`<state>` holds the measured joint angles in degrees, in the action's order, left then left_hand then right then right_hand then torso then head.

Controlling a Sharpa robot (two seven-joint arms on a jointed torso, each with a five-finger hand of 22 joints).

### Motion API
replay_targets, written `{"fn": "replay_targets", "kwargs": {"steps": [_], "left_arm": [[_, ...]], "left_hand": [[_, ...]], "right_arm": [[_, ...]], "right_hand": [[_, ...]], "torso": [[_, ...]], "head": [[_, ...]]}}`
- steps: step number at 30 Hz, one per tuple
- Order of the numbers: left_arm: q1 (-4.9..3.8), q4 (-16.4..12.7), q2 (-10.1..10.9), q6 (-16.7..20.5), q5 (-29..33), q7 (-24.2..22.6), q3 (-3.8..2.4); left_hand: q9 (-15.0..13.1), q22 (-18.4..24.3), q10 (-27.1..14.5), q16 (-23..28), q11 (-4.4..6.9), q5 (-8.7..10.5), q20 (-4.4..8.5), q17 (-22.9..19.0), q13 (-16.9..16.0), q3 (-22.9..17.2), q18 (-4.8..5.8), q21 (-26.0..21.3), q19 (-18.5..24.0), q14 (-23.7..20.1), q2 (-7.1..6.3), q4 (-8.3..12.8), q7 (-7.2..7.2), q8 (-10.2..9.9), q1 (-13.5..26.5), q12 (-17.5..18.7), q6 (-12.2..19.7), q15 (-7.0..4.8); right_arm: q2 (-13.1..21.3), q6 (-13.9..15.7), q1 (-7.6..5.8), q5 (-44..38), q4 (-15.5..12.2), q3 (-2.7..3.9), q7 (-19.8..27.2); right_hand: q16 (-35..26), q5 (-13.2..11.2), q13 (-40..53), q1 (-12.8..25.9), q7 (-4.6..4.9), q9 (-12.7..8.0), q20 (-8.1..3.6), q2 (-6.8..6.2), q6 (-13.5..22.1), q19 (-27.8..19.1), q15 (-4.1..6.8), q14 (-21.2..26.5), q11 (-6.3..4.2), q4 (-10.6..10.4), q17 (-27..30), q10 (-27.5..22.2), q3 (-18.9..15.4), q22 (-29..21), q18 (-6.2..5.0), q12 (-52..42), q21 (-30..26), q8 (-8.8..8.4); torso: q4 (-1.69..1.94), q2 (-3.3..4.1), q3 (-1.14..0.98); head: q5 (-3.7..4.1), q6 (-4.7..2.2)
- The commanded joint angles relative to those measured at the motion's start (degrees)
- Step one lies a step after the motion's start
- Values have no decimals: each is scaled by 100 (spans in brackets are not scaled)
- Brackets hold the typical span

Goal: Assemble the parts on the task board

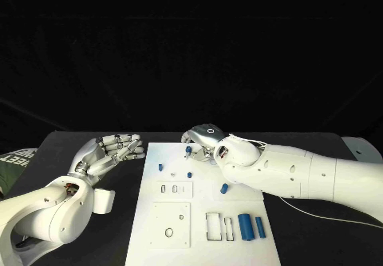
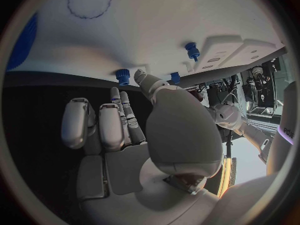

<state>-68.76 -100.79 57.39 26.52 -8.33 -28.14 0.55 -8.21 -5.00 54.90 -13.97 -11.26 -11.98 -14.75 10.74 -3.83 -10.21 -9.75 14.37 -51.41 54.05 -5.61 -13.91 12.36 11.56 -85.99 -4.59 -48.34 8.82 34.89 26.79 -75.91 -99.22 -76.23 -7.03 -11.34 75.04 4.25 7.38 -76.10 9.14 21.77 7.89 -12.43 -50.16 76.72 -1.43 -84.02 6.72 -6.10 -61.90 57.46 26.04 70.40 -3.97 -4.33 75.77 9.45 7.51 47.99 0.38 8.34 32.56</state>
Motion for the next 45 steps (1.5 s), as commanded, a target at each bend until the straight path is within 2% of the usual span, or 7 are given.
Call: {"fn": "replay_targets", "kwargs": {"steps": [1, 9, 15, 18, 21, 27, 45], "left_arm": [[-11, 10, -19, -110, 7, -26, -4], [-11, 163, -142, -180, 8, -31, -3], [-9, 318, -286, -242, 8, -48, -1], [-8, 385, -352, -274, 8, -45, 0], [-8, 443, -413, -313, 8, -35, 0], [-10, 525, -512, -368, 8, 5, 2], [-10, 629, -703, -460, 9, 70, 4]], "left_hand": [[8, 7, 19, 30, -14, 29, -14, 11, 9, -36, -74, 22, -24, 2, -29, 4, 190, -32, -31, 24, -31, 8], [7, 9, 31, 33, -7, 27, -14, 14, 7, -43, -75, 22, -24, 4, -30, 8, 178, -30, -39, 22, -41, 6], [4, 11, 78, 31, 17, 24, -6, 34, 2, -74, -81, 29, -45, 40, -25, 24, 146, -23, -70, 18, -77, -13], [3, 11, 108, 25, 30, 24, 3, 49, 1, -99, -83, 40, -67, 72, -22, 36, 132, -20, -94, 18, -100, -26], [2, 9, 144, 16, 43, 25, 17, 68, 1, -124, -85, 55, -98, 112, -24, 44, 121, -16, -111, 17, -127, -41], [0, 8, 181, 10, 54, 25, 29, 84, 0, -145, -85, 69, -125, 145, -27, 46, 112, -12, -119, 14, -153, -53], [2, 7, 201, 6, 58, 27, 38, 98, 1, -153, -83, 78, -145, 171, -43, 42, 110, -16, -114, 19, -164, -61]], "right_arm": [[175, 317, 1, 93, -190, 24, 113], [944, 1099, -92, 1684, -699, 92, 1191], [1520, 751, -175, 2661, -1055, 105, 1769], [1713, 422, -197, 2798, -1134, 107, 1700], [1881, 22, -211, 2825, -1165, 108, 1450], [2068, -523, -219, 2574, -1174, 107, 931], [1962, -869, -133, 1615, -1111, 77, -105]], "right_hand": [[30, 80, 4, -79, 15, -5, -19, 23, -83, 77, -15, -30, -39, -27, -56, 141, -67, 78, -59, -70, 40, -25], [298, 339, 88, -118, 161, -37, -30, 31, -211, 408, -8, -145, -51, -189, -419, 891, 175, 559, 51, -365, 378, -71], [469, 464, 423, -185, 8, 13, -162, -37, -336, 595, 156, -195, -262, -119, -648, 1649, 263, 872, 117, -811, 609, 20], [527, 639, 1076, -136, -95, 86, -274, -105, -353, 674, 273, -211, -384, -79, -725, 1946, 91, 1010, 150, -1506, 706, 130], [721, 706, 3922, -43, -71, 255, -270, -101, -88, 834, 289, -277, -427, -116, -1021, 1666, -134, 1277, 215, -4238, 893, 371], [1011, 750, 6223, 98, -59, 410, -234, -88, 179, 1017, 207, -368, -315, -295, -1572, 2054, -236, 1555, 279, -6492, 1095, 694], [1289, 715, 7189, -74, 75, 386, -106, -18, 763, 1297, 69, -467, -176, -694, -2171, 2390, -1141, 1923, 385, -7446, 1391, 846]], "torso": [[6, -4, 1], [-54, -30, 18], [-82, -61, 28], [-96, -77, 35], [-117, -89, 30], [-122, -107, 36], [-124, -108, 39]], "head": [[10, -2], [58, -57], [136, -73], [170, -76], [178, -72], [219, -69], [283, -29]]}}
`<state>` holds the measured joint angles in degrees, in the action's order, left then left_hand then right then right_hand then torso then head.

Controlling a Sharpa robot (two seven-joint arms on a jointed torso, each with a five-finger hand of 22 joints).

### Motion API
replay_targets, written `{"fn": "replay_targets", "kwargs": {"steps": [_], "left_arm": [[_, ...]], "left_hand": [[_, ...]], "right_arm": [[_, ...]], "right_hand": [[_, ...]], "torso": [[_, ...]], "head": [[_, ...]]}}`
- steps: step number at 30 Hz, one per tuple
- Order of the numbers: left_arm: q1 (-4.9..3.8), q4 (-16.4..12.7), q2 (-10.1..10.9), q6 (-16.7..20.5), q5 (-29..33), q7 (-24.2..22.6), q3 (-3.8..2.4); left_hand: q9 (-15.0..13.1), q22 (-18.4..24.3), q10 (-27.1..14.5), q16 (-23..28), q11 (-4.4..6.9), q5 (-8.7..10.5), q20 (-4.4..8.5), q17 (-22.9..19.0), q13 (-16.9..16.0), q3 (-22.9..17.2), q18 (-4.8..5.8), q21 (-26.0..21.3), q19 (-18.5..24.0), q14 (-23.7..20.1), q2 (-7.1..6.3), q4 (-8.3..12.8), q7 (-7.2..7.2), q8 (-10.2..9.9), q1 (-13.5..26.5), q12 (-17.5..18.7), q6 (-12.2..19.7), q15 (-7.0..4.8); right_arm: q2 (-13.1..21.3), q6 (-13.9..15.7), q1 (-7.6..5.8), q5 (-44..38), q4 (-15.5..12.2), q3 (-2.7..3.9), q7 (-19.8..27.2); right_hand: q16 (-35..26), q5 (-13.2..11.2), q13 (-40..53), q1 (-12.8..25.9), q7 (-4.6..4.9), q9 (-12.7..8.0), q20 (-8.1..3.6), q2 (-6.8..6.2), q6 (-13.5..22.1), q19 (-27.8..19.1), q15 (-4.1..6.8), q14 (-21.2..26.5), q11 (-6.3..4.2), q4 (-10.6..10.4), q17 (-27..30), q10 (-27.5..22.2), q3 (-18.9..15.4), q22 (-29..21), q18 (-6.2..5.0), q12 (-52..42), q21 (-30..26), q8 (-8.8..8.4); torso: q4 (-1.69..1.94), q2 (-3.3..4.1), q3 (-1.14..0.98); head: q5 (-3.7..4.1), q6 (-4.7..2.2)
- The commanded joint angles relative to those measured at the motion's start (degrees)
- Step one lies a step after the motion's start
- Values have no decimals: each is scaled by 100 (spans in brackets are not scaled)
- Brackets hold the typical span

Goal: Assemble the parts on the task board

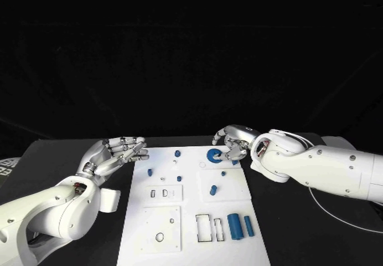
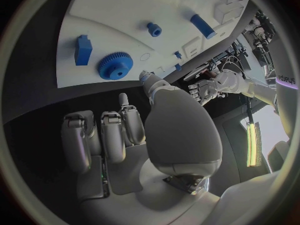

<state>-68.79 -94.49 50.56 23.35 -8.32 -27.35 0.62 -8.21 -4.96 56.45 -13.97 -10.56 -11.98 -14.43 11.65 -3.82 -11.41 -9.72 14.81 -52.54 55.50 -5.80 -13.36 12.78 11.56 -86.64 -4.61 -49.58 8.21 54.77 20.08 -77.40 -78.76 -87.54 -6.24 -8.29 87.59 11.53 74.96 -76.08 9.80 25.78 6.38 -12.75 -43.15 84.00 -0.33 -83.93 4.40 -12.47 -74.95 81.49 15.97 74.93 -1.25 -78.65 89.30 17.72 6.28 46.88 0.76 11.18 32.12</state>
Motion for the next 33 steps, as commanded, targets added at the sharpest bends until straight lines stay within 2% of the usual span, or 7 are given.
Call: {"fn": "replay_targets", "kwargs": {"steps": [1, 6, 16, 20, 25, 33], "left_arm": [[-7, 2, -22, -143, 8, -8, -2], [-7, 6, -23, -145, 8, -8, -2], [-7, 6, -22, -147, 8, -6, -2], [-7, 3, -18, -145, 8, -5, -2], [-6, 1, -7, -143, 8, -1, -2], [-6, -5, 0, -138, 8, -2, -2]], "left_hand": [[2, 3, 46, 6, -12, 27, 6, 7, 1, -33, -86, 34, -31, 26, -24, -13, 68, -16, -49, 20, -40, 0], [2, 3, 46, 6, -12, 27, 6, 7, 1, -33, -86, 34, -31, 26, -24, -13, 68, -16, -49, 20, -40, 0], [5, 5, 43, 11, -15, 28, 8, 11, 4, -33, -85, 35, -33, 25, -33, -18, 71, -22, -41, 28, -36, 2], [5, 5, 43, 11, -15, 28, 8, 11, 4, -33, -85, 35, -33, 25, -33, -18, 71, -22, -41, 28, -36, 2], [6, 6, 40, 14, -17, 27, 8, 13, 5, -35, -84, 34, -34, 24, -35, -21, 73, -25, -38, 32, -34, 3], [7, 6, 39, 15, -18, 27, 8, 13, 6, -35, -83, 34, -34, 23, -35, -22, 75, -27, -36, 35, -33, 4]], "right_arm": [[-35, -204, 20, -464, 29, -3, -448], [-75, -242, 46, -571, 68, -8, -562], [-153, -286, 80, -599, 141, -16, -609], [-180, -305, 89, -574, 164, -17, -595], [-232, -336, 112, -535, 191, -17, -564], [-305, -361, 130, -422, 301, -18, -540]], "right_hand": [[37, -16, 425, -131, 21, -25, 57, 36, 111, 570, -53, -476, 68, -126, -870, -29, -268, 1471, 113, -3, 38, 24], [52, -27, 430, -366, 45, -44, 83, 99, 204, 592, -77, -479, 92, -357, -901, -48, -617, 1498, 122, 3, 62, 73], [91, -32, 550, -473, 31, -36, 86, 174, 138, 600, -75, -503, 83, -397, -1015, 52, -650, 1507, 125, -126, 70, 150], [101, -35, 619, -529, -1, -26, 72, 232, 2, 600, -56, -508, 56, -392, -1040, 109, -614, 1507, 125, -201, 70, 244], [102, -36, 634, -529, -7, -27, 69, 241, -24, 600, -51, -509, 51, -394, -1043, 122, -606, 1507, 125, -217, 70, 257], [108, -20, 659, -517, -21, -37, 57, 291, -91, 600, -38, -512, 38, -400, -1060, 142, -567, 1507, 125, -243, 70, 280]], "torso": [[-3, 2, 5], [-6, 0, 5], [10, -1, 2], [1, -2, 2], [-8, 0, -5], [12, 2, 6]], "head": [[-2, 20], [3, 35], [11, 52], [-5, 64], [-24, 75], [-1, 85]]}}
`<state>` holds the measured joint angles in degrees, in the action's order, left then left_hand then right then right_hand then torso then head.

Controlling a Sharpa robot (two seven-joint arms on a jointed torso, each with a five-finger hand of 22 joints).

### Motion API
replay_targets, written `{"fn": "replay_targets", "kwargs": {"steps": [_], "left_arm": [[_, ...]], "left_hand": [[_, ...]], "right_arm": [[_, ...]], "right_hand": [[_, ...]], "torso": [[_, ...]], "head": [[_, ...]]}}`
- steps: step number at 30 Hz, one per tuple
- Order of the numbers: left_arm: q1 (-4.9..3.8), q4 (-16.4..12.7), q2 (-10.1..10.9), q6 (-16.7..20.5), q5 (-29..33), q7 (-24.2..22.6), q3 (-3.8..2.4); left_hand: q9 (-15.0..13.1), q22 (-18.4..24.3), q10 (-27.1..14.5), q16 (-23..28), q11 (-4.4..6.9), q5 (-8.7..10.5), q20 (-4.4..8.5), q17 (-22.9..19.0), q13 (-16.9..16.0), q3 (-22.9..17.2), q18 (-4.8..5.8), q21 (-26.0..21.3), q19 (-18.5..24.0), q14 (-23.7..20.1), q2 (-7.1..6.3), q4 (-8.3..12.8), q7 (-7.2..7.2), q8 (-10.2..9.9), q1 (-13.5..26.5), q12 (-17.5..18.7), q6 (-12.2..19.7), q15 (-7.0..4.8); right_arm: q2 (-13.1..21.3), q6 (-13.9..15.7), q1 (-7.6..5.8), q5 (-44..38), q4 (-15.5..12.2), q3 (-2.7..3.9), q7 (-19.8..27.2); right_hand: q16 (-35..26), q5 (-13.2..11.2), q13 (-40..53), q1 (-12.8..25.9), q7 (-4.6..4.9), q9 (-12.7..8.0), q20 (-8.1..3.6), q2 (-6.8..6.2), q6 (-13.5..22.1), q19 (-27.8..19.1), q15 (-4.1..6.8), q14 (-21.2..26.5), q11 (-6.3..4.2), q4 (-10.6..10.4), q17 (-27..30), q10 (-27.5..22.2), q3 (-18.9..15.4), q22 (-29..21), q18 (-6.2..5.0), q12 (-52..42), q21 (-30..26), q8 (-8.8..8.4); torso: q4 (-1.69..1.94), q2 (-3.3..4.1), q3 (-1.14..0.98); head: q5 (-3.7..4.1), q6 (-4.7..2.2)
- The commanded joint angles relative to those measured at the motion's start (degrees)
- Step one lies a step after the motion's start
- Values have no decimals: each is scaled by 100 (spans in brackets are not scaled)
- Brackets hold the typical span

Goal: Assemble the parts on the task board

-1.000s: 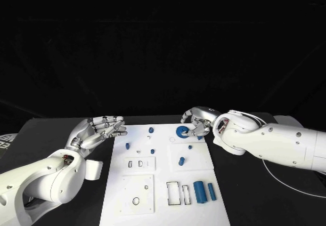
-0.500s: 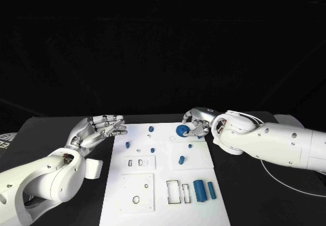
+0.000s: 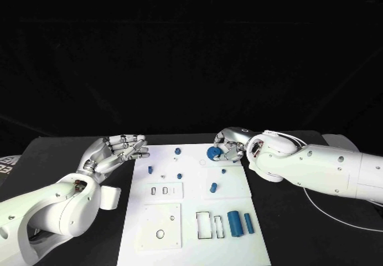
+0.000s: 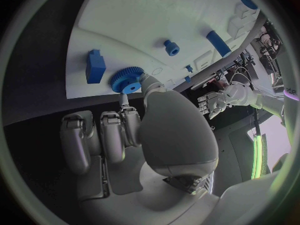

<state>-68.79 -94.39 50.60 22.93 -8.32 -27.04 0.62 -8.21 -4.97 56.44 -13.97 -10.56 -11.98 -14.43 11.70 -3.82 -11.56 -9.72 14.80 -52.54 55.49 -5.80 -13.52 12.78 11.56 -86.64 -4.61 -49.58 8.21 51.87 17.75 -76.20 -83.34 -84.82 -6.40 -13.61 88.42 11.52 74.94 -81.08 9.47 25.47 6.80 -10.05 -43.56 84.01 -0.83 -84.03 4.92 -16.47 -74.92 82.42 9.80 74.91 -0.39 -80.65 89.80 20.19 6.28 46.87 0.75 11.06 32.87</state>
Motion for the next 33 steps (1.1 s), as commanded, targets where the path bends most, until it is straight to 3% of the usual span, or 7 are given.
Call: {"fn": "replay_targets", "kwargs": {"steps": [1, 14, 19, 24, 33], "left_arm": [[-6, -17, 0, -95, 8, -33, -3], [-6, -12, 8, -98, 8, -27, -3], [-6, -8, 12, -99, 8, -21, -3], [-6, -6, 13, -103, 8, -15, -3], [-6, -1, 12, -107, 8, -8, -3]], "left_hand": [[7, 6, 40, 15, -17, 27, 9, 8, 6, -20, -83, 35, -35, 23, -35, -6, 75, -27, -36, 35, -34, 3], [7, 6, 40, 15, -17, 27, 9, 8, 6, -20, -83, 35, -35, 23, -35, -6, 75, -27, -36, 35, -34, 3], [7, 6, 40, 15, -17, 27, 9, 8, 6, -20, -83, 35, -35, 23, -35, -6, 75, -27, -36, 35, -34, 3], [7, 6, 40, 15, -17, 27, 9, 8, 6, -20, -83, 35, -35, 23, -35, -6, 75, -27, -36, 35, -34, 3], [11, 10, 32, 25, -21, 23, 10, 14, 9, -33, -81, 34, -36, 21, -32, -11, 78, -37, -35, 49, -28, 6]], "right_arm": [[-26, -134, 12, 58, 46, -2, -4], [-97, -171, 30, -23, 130, -2, -45], [-92, -147, 36, -146, 117, -2, -30], [-83, 40, 44, -253, 51, -2, 53], [-77, 395, 52, -344, -62, -1, 117]], "right_hand": [[28, -17, 668, -16, 10, -8, 15, 23, -59, 599, 12, -503, -16, 0, -1070, 55, 54, 1509, 39, -49, 20, 35], [32, 6, 685, -32, -3, -27, 4, 68, -124, 599, 23, -506, -29, 12, -1082, 68, 114, 1509, 39, -67, 20, 42], [39, 41, 737, -143, -48, -81, -28, 106, -372, 599, 58, -509, -71, 53, -1100, 108, 319, 1509, 39, -118, 20, 70], [43, 25, 837, -288, -167, -136, -110, 99, -759, 599, 152, -512, -178, 106, -1112, 198, 751, 1509, 39, -218, 20, 79], [46, 172, 932, -246, -242, -146, -172, 52, -992, 599, 215, -515, -243, 150, -1123, 288, 1090, 1509, 39, -315, 20, 67]], "torso": [[14, 5, 6], [12, -1, 8], [5, -2, 6], [7, -7, 7], [17, -5, 9]], "head": [[13, 14], [-17, 55], [-25, 71], [-26, 72], [-25, 69]]}}
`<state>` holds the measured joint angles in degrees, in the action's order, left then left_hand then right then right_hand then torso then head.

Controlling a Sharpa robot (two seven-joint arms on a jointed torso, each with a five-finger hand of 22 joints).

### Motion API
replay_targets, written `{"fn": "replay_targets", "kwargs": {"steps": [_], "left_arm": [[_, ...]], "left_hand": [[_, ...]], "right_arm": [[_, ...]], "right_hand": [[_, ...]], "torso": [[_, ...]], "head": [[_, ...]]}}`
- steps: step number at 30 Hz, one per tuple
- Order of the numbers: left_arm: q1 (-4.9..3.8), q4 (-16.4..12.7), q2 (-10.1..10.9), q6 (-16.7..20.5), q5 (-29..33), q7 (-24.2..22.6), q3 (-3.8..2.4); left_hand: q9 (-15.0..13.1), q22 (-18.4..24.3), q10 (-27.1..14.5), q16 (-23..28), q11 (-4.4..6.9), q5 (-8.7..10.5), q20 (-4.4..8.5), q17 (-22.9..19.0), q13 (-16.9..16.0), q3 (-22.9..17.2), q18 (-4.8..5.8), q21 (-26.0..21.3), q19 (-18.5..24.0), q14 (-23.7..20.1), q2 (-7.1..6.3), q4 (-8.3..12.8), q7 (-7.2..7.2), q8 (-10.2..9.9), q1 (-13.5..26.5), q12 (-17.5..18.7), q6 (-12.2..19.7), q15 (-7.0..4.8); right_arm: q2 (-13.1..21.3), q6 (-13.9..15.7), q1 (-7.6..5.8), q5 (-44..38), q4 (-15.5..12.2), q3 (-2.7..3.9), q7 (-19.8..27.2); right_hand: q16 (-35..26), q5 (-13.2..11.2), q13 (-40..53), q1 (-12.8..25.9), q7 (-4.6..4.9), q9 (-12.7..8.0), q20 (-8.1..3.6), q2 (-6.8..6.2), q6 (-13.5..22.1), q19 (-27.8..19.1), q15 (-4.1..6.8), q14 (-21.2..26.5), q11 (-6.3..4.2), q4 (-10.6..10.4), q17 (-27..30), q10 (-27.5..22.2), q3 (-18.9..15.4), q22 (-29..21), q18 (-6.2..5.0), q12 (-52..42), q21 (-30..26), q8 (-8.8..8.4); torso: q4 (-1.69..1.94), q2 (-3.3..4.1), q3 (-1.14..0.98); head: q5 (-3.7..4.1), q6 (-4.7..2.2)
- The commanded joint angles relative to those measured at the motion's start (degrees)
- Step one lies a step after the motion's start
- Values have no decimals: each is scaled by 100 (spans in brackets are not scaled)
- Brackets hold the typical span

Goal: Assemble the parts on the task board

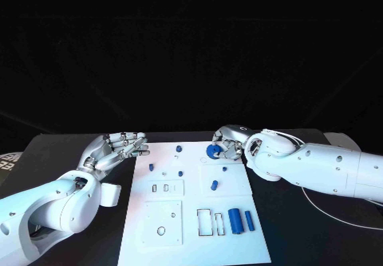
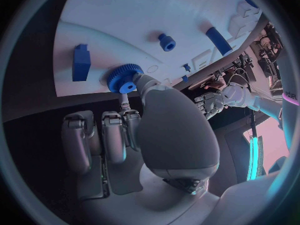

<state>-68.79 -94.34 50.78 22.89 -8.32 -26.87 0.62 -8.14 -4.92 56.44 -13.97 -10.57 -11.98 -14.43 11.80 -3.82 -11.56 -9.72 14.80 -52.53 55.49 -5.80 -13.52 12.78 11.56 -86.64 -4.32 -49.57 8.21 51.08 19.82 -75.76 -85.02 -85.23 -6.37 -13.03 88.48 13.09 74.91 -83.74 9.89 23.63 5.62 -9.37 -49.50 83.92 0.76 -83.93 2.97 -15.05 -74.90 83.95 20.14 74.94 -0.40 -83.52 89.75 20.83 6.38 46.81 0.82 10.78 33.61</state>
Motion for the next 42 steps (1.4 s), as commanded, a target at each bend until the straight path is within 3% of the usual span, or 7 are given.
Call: {"fn": "replay_targets", "kwargs": {"steps": [1, 14, 22, 28, 35, 39, 42], "left_arm": [[-6, -5, -6, -102, 8, -24, -3], [-6, -6, 0, -109, 8, -3, -3], [-5, -2, 1, -118, 8, 6, -3], [-4, -3, -8, -120, 8, 0, -3], [-4, 8, -25, -117, 8, 1, -3], [-4, 9, -15, -111, 8, 0, -3], [-4, 7, -16, -111, 8, 0, -3]], "left_hand": [[5, 5, 32, 25, -20, 24, 10, 5, 9, -34, -81, 34, -37, 21, -32, -11, 78, -37, -35, 20, -29, 6], [8, 7, 26, 31, -22, 23, 11, 8, 10, -41, -80, 32, -36, 18, -34, -9, 79, -43, -40, 27, -25, 7], [9, 8, 21, 34, -24, 23, 11, 9, 11, -43, -80, 31, -35, 15, -37, -8, 81, -47, -41, 32, -21, 8], [9, 8, 21, 34, -24, 23, 11, 9, 11, -43, -80, 31, -35, 15, -37, -8, 81, -47, -41, 32, -21, 8], [11, 10, 17, 38, -26, 23, 10, 10, 12, -46, -79, 30, -34, 13, -38, -8, 83, -51, -41, 36, -18, 10], [11, 10, 17, 38, -26, 23, 10, 10, 12, -46, -79, 30, -34, 13, -38, -8, 83, -51, -41, 36, -18, 10], [11, 10, 17, 38, -26, 23, 10, 10, 12, -46, -79, 30, -34, 13, -38, -8, 83, -51, -41, 36, -18, 10]], "right_arm": [[3, 203, 8, -179, -26, -3, 58], [53, 408, 9, -222, -166, -1, 42], [94, 645, -4, -633, -637, 9, -71], [-173, 771, -14, -1067, -871, 11, -243], [-578, 809, -2, -1298, -811, 7, -329], [-808, 784, 12, -1352, -650, -2, -356], [-952, 752, 33, -1375, -526, -10, -371]], "right_hand": [[39, 15, 941, 27, -288, 38, -58, -18, -413, 608, 60, -525, -53, 13, -1122, 141, 76, 1506, 40, -35, 25, 4], [37, 1, 952, 73, -305, 42, -72, -37, -459, 608, 74, -524, -67, 22, -1116, 153, 144, 1506, 40, -45, 25, 2], [36, 24, 953, 109, -312, 42, -80, -42, -476, 608, 81, -523, -75, 22, -1115, 155, 187, 1506, 40, -44, 25, -6], [37, 39, 957, 117, -322, 44, -87, -46, -494, 608, 88, -525, -85, 43, -1120, 159, 237, 1506, 40, -47, 25, -10], [37, 41, 955, 122, -322, 43, -89, -44, -493, 608, 90, -524, -86, 48, -1118, 158, 257, 1506, 40, -44, 25, -16], [37, 42, 955, 124, -322, 42, -90, -43, -492, 608, 91, -525, -87, 51, -1120, 157, 265, 1506, 40, -43, 25, -19], [35, 43, 955, 128, -321, 42, -91, -43, -490, 608, 91, -524, -86, 51, -1114, 157, 270, 1506, 40, -42, 25, -22]], "torso": [[7, 1, 2], [1, -1, 1], [3, -3, 1], [12, 8, 1], [33, 3, 22], [-11, 3, 10], [1, 7, 12]], "head": [[3, -5], [-7, -20], [-27, -36], [-63, -39], [-60, -35], [-117, -31], [-110, -31]]}}
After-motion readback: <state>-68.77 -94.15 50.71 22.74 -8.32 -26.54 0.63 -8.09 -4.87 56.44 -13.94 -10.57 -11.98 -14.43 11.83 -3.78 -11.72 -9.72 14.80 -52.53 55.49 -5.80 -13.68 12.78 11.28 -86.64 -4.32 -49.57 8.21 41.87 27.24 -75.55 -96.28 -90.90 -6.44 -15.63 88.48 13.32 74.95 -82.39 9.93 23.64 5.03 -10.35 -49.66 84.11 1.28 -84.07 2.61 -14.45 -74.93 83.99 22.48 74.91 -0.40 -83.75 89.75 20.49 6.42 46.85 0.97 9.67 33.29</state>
